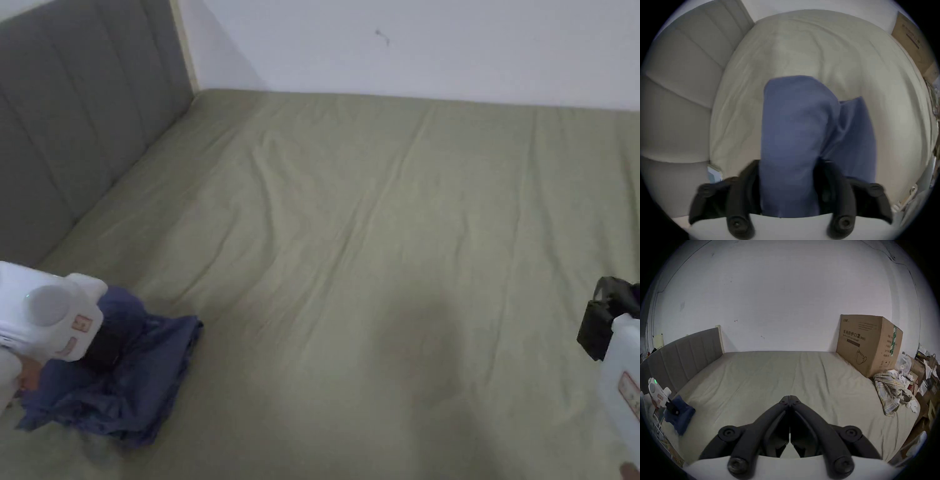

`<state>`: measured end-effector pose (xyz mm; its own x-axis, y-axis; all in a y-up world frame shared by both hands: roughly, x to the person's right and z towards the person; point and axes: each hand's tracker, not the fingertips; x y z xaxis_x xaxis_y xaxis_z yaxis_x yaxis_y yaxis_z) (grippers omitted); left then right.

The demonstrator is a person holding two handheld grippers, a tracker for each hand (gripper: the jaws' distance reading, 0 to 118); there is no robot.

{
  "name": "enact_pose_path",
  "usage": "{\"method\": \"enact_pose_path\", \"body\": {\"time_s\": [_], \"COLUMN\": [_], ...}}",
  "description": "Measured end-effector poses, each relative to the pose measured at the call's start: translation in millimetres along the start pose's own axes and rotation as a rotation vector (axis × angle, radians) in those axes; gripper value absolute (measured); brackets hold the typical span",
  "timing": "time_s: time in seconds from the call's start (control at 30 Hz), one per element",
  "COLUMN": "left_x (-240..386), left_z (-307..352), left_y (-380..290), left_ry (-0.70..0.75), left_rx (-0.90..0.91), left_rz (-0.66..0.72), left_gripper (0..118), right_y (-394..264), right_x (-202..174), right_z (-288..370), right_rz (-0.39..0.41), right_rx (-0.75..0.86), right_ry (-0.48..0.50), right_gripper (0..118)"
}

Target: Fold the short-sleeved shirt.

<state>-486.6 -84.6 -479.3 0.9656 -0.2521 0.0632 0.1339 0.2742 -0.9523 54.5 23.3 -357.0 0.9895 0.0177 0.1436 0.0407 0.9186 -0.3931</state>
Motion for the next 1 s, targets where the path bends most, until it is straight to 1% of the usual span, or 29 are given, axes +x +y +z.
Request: {"method": "enact_pose_path", "body": {"time_s": [0.03, 0.07, 0.1, 0.2, 0.3, 0.33, 0.37, 0.4, 0.43, 0.47, 0.5, 0.63, 0.73, 0.83, 0.9, 0.97, 1.0], "left_x": [-0.4, -2.0, -4.6, -5.2, 6.8, 14.6, 22.7, 33.7, 43.1, 56.4, 71.2, 133.9, 179.5, 220.7, 239.4, 255.8, 263.1], "left_z": [1.1, 2.6, 8.2, 24.7, 43.6, 51.8, 60.5, 72.3, 80.7, 90.9, 100.7, 134.8, 155.7, 185.3, 211.0, 235.5, 247.7], "left_y": [-2.4, -4.8, -7.7, -10.2, -11.4, -11.1, -12.0, -13.3, -13.7, -15.5, -19.1, -41.2, -58.0, -72.8, -81.3, -83.3, -82.0], "left_ry": [0.041, 0.049, 0.008, -0.071, -0.103, -0.136, -0.170, -0.194, -0.219, -0.249, -0.286, -0.419, -0.402, -0.326, -0.348, -0.369, -0.361], "left_rx": [0.005, 0.014, 0.031, 0.071, 0.105, 0.110, 0.121, 0.151, 0.169, 0.191, 0.214, 0.324, 0.355, 0.503, 0.616, 0.674, 0.704], "left_rz": [0.010, 0.019, 0.039, 0.137, 0.148, 0.144, 0.142, 0.143, 0.144, 0.148, 0.142, 0.181, 0.192, 0.170, 0.163, 0.159, 0.142], "left_gripper": [102, 107, 116, 114, 114, 113, 103, 85, 56, 17, 1, 0, 0, 0, 0, 0, 0], "right_y": [-1.2, -2.6, -3.6, -6.2, -6.0, -5.9, -5.6, -4.8, -4.2, -4.6, -5.0, -12.1, -19.3, -23.0, -20.3, -11.3, -4.6], "right_x": [-0.4, -0.2, 0.2, 1.1, 5.2, 6.3, 8.2, 10.8, 12.8, 16.0, 19.5, 32.8, 42.9, 52.2, 57.0, 62.3, 64.9], "right_z": [-1.9, -2.8, -3.8, -3.8, -0.8, 2.8, 5.0, 7.2, 9.0, 12.4, 15.1, 29.4, 39.9, 48.4, 56.3, 64.1, 68.8], "right_rz": [0.002, 0.002, 0.001, -0.004, -0.018, -0.020, -0.021, -0.023, -0.027, -0.035, -0.043, -0.051, -0.062, -0.067, -0.057, -0.039, -0.043], "right_rx": [-0.006, -0.011, -0.018, -0.028, -0.037, -0.035, -0.032, -0.030, -0.029, -0.028, -0.028, -0.028, -0.046, -0.060, -0.061, -0.025, -0.006], "right_ry": [0.001, 0.001, 0.006, 0.010, 0.026, 0.025, 0.028, 0.031, 0.031, 0.034, 0.037, 0.037, 0.054, 0.058, 0.063, 0.059, 0.052], "right_gripper": [0, 0, 0, 0, 0, 0, 0, 0, 0, 0, 0, 0, 0, 0, 0, 0, 0]}}
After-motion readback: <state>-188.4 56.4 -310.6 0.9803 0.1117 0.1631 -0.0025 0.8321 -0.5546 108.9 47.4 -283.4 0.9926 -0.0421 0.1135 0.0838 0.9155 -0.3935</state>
